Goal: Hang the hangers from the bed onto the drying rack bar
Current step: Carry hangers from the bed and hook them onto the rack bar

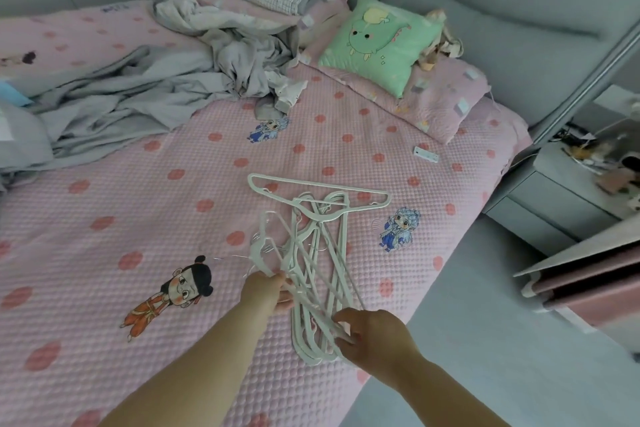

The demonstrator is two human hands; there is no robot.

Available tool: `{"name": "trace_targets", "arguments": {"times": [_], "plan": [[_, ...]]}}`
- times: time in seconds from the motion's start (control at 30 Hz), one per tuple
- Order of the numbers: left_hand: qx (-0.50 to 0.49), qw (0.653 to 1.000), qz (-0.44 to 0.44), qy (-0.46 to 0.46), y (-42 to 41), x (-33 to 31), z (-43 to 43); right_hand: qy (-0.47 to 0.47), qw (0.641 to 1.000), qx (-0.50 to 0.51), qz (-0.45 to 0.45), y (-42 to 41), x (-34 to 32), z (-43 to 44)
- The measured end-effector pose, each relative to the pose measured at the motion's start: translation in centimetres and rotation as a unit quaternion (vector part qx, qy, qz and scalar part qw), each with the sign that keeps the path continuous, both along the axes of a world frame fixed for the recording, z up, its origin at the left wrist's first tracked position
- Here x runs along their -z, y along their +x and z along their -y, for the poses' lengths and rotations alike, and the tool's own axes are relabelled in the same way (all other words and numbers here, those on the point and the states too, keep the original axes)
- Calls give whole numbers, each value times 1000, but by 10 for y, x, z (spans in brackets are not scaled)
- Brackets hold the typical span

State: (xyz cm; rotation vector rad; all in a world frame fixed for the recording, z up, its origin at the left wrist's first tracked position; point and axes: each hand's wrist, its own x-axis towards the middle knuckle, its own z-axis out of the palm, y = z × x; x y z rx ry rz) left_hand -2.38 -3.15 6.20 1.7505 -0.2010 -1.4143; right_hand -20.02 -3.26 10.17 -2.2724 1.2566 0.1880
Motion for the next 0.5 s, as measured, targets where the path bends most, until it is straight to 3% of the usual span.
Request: {"name": "trace_targets", "arguments": {"times": [0.13, 0.2, 0.33, 0.5], "plan": [[32, 993, 106, -33, 12, -25, -2, -23, 998, 20, 55, -8, -21, -7], [115, 974, 179, -71, 11, -42, -3, -72, 995, 33, 61, -17, -30, -6], [275, 913, 265, -142, -19, -88, -2, -163, 980, 107, 38, -48, -57, 4], [435, 818, 300, -225, -95, -146, -10, -269, 923, 273, 38, -126, -102, -21]]}}
